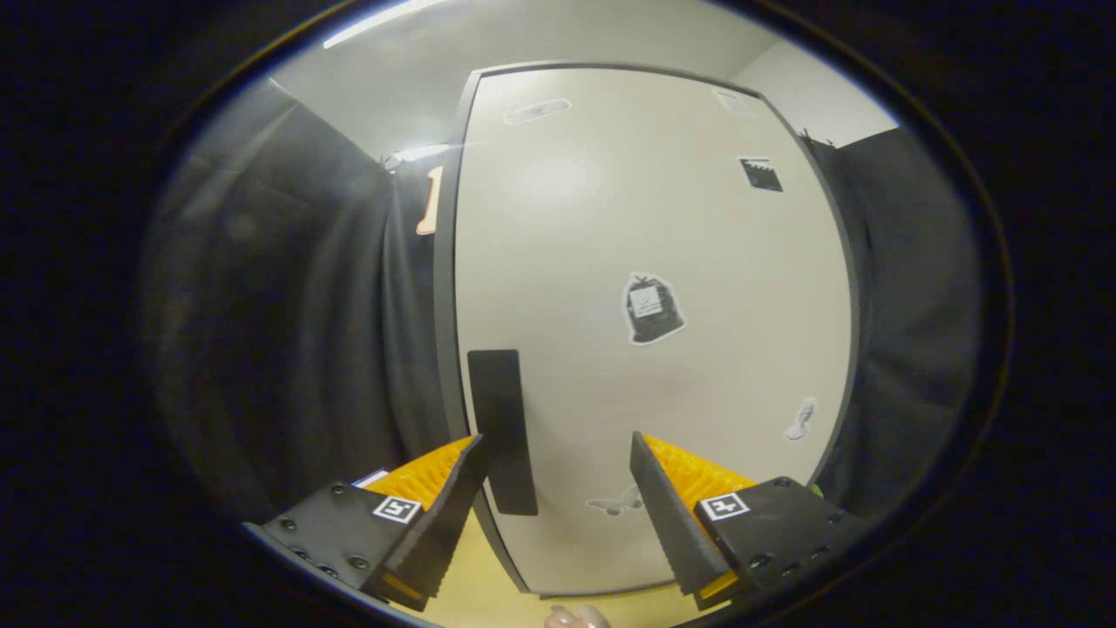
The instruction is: Open the shoe cabinet door, grab the shoes and put them into the shoe cabinet, then close the shoe cabinet door.
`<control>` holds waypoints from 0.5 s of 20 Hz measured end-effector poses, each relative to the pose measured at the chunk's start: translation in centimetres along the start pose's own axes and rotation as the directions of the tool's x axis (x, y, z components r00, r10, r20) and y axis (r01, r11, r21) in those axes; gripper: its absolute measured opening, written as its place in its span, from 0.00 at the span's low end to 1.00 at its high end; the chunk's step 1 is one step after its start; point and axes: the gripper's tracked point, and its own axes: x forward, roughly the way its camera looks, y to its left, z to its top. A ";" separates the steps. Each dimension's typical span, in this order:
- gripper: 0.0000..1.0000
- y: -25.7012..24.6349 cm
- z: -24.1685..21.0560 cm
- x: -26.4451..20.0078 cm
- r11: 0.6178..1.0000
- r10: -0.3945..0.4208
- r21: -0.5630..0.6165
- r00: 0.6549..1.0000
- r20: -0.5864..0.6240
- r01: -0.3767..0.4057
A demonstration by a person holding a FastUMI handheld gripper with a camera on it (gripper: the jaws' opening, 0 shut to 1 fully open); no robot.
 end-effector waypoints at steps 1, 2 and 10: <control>0.99 -1.2 0.4 -0.7 1.000 -0.010 0.014 1.000 0.007 0.010; 0.99 -2.7 0.8 -1.5 0.999 -0.021 0.026 1.000 0.012 0.021; 0.99 -21.9 -1.0 -6.2 0.998 -0.047 0.040 0.999 0.017 0.046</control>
